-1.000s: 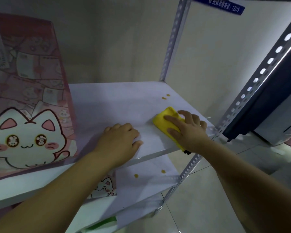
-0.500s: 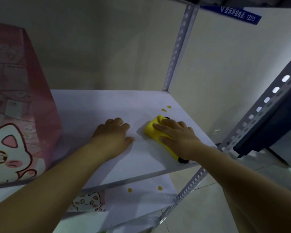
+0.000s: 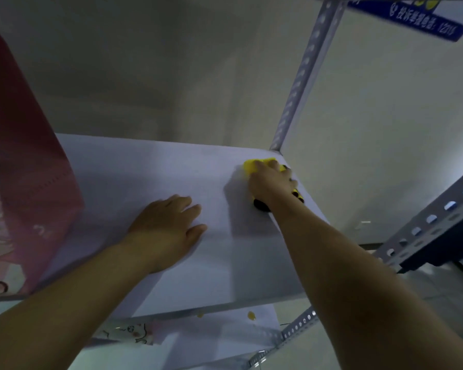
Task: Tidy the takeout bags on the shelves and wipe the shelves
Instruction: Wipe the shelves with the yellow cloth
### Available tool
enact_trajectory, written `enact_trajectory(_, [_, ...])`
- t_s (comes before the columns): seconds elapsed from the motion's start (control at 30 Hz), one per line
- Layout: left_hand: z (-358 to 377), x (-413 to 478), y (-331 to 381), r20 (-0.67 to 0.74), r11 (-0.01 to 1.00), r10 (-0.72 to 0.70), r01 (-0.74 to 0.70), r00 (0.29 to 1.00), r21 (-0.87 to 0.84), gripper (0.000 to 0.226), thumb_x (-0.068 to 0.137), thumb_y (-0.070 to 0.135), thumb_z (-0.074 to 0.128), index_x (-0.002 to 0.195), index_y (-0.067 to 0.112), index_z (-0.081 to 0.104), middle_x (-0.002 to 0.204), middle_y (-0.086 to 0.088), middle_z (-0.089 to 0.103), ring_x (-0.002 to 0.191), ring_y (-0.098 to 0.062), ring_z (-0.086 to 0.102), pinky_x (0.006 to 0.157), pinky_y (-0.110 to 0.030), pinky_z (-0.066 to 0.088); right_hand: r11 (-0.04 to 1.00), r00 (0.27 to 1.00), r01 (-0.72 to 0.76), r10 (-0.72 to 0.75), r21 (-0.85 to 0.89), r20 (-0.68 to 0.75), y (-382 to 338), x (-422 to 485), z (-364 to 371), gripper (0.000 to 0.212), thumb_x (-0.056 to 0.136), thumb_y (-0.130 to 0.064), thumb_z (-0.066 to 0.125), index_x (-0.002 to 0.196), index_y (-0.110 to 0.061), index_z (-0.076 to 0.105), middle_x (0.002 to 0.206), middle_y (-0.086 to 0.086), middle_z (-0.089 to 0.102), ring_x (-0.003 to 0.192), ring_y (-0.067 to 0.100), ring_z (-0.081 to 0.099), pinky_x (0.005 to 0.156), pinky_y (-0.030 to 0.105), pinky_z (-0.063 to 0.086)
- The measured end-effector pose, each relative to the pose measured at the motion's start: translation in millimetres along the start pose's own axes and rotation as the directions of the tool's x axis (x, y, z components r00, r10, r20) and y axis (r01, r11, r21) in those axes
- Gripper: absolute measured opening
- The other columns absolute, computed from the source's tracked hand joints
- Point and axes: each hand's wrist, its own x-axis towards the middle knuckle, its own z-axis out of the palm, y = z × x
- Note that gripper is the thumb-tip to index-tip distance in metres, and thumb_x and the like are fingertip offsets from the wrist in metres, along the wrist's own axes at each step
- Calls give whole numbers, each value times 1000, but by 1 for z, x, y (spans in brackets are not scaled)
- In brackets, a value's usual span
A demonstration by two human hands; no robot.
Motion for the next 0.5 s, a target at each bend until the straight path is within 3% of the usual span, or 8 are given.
enact_trajectory(0.1, [-1,-2,0,19,999,-22,22,1000,-40,59,83,45,35,105,3,68,112,-22,65,95,-39,64,77,-46,53,913,913,408,-408,9,-7,-11,-18,15,40,91,-41,37,130,-47,38,146,-2,30,121,38,32,95,52,27])
enact_trajectory(0.17, [-1,-1,1,14,999,-20,21,1000,-43,58,82,44,36,104,1,69,111,-23,65,94,-40,65,76,-48,53,837,838,545,-545,39,-13,3,-21,14,42,92,-49,38,134,-51,34,148,-9,31,120,35,35,93,48,29])
enact_trajectory(0.2, [0,-1,0,7,999,-16,16,1000,-44,59,82,45,35,106,1,68,112,-23,65,97,-40,64,78,-48,53,836,837,547,-548,46,-1,13,-15,11,43,92,-52,39,134,-53,33,149,-10,31,122,34,36,95,48,30])
enact_trajectory(0.27, [0,-1,-1,-7,997,-20,20,1000,-69,67,82,50,28,114,3,65,122,-21,60,109,-39,59,89,-47,48,912,912,411,-411,3,7,36,3,4,42,91,-55,36,133,-54,32,149,-8,31,125,36,36,100,49,29])
enact_trajectory(0.33, [2,-1,-1,-28,997,-29,27,999,-78,72,81,53,24,119,5,62,129,-19,56,117,-39,54,95,-47,42,995,996,91,-91,30,-6,51,18,-4,41,90,-52,30,130,-48,34,147,0,33,125,39,34,99,51,26])
enact_trajectory(0.4, [4,-1,-3,-42,996,-39,35,998,-83,70,82,53,26,119,6,62,128,-20,57,117,-39,54,96,-47,42,988,989,-146,148,55,-24,45,22,-4,42,87,-41,31,128,-38,39,142,7,34,124,39,30,98,52,22])
enact_trajectory(0.5, [5,-1,-4,-45,996,-46,42,998,-82,67,82,53,29,118,8,63,128,-18,57,115,-38,55,95,-46,43,992,992,-124,123,-28,-39,11,8,5,43,89,-34,36,131,-34,40,144,8,28,129,40,23,102,55,18])
